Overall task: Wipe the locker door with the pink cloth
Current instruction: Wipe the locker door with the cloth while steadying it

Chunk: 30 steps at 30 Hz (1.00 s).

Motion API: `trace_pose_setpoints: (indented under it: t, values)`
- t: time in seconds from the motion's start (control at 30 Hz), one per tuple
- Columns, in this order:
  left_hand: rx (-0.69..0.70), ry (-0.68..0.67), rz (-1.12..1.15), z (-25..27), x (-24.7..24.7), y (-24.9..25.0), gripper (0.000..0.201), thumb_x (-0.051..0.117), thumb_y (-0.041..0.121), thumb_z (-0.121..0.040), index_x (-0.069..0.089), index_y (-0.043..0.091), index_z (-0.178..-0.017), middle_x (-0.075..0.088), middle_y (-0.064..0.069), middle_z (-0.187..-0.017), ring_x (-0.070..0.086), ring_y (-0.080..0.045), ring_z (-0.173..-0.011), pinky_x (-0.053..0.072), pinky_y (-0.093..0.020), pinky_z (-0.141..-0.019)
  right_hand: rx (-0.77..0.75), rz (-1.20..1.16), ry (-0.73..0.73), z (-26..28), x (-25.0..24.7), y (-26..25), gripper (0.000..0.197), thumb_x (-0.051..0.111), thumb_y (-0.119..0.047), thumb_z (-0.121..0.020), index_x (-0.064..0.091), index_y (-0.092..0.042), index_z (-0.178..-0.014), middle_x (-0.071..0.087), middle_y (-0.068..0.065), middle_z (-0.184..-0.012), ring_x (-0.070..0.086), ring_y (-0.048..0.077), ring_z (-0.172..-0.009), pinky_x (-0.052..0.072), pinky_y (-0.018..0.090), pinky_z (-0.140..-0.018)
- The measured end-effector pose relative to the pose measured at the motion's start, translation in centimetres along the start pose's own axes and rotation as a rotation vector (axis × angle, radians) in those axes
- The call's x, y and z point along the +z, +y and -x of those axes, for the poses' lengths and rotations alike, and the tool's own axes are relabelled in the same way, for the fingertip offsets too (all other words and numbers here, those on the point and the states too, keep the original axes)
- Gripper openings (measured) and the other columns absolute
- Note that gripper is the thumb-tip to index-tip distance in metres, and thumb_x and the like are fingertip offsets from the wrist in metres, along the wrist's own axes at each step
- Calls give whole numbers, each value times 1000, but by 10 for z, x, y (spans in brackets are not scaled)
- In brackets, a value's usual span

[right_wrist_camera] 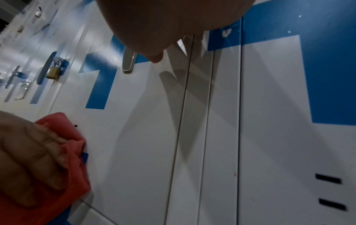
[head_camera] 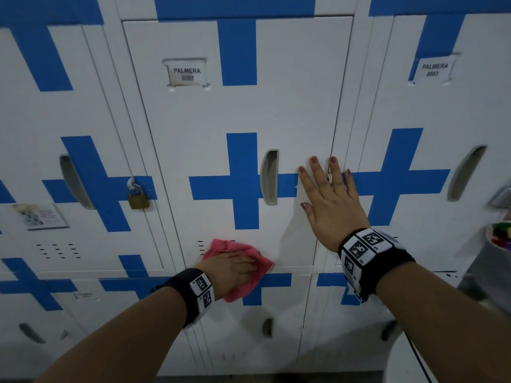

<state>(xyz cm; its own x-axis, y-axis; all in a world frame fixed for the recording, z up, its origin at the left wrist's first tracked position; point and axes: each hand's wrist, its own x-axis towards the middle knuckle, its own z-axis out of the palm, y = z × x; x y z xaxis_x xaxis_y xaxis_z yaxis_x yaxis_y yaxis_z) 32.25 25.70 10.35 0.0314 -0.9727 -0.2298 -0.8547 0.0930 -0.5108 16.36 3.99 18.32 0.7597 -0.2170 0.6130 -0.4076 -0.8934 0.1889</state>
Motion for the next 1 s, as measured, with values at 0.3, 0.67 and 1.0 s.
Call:
trace_pose_setpoints:
  t: [0.3, 0.67, 1.0]
  values:
    - [-188, -168, 321, 0, -27, 14, 42, 75, 38, -65, 67, 27, -105, 67, 15, -104, 58, -9, -108, 37, -28, -105, 11, -40, -58, 3, -13, -2, 63, 22, -38, -95, -6, -26, -150, -14, -4, -157, -15, 24, -143, 1, 48, -115]
    - [-511, 179, 1024, 10, -60, 9, 27, 56, 24, -89, 53, 29, -115, 57, -2, -114, 63, -24, -95, 54, -34, -79, 52, -189, -133, 6, -34, -11, 63, 28, -38, -99, -10, -31, -148, -23, -12, -154, -22, 17, -141, 5, 50, -115]
    - [-726, 743, 1448, 35, -107, 2, 22, 45, 15, -94, 48, 18, -115, 62, 0, -89, 60, -12, -75, 46, -17, -61, 63, -462, -235, 14, -65, -28, 79, 31, -68, -85, -3, -36, -149, 11, -2, -158, 4, 20, -145, 15, 50, -116]
